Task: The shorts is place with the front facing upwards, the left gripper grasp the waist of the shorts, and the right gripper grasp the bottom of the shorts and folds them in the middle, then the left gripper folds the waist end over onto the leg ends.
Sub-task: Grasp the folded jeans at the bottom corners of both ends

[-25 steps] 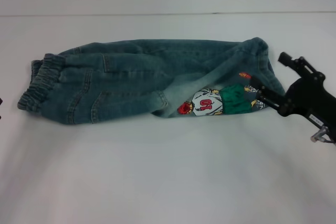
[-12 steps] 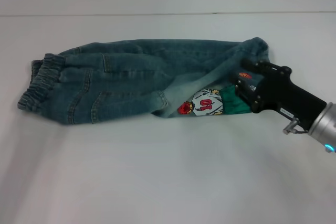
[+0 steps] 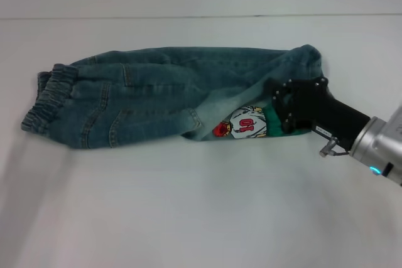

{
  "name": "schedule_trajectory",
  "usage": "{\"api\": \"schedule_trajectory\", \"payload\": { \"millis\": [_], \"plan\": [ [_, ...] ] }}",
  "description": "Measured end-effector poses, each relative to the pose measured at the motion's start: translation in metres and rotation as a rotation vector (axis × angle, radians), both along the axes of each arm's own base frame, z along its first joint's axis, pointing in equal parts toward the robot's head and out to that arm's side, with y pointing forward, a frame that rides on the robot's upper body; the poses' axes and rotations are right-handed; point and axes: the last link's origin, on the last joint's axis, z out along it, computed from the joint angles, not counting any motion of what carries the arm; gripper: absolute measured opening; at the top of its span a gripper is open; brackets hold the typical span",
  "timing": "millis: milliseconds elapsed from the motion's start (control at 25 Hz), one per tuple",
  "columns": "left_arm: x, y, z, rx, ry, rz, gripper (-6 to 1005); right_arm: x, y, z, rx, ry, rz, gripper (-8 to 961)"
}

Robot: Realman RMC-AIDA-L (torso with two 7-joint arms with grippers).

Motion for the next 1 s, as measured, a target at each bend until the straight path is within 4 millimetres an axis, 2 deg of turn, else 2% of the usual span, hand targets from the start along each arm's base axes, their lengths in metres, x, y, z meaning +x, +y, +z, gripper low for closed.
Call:
{"api": "schedule_trajectory", "payload": {
  "millis": [280,560,760,1000],
  "plan": [
    [-0.010,0.021,0.004,-0.270,0.073,0.034,910,-0.016,0.012,-0.014,-0.027,-0.051,0.030,1],
    [-0.002,0.044,0.016,-0.477,0.206,-0.003,909,-0.023,0.013,-0.022,-0.069,-0.080,0.064,0],
    [-0.003,0.060,0.016,-0.529,0.254,0.027,909,-0.026,-0.004,-0.032,-0.207,-0.154,0.190,2],
    [-0.005,0.068,0.013,-0.517,0.275,0.061,910,-0.017,-0.014,-0.016,-0.318,-0.188,0.254,4]
  ]
}}
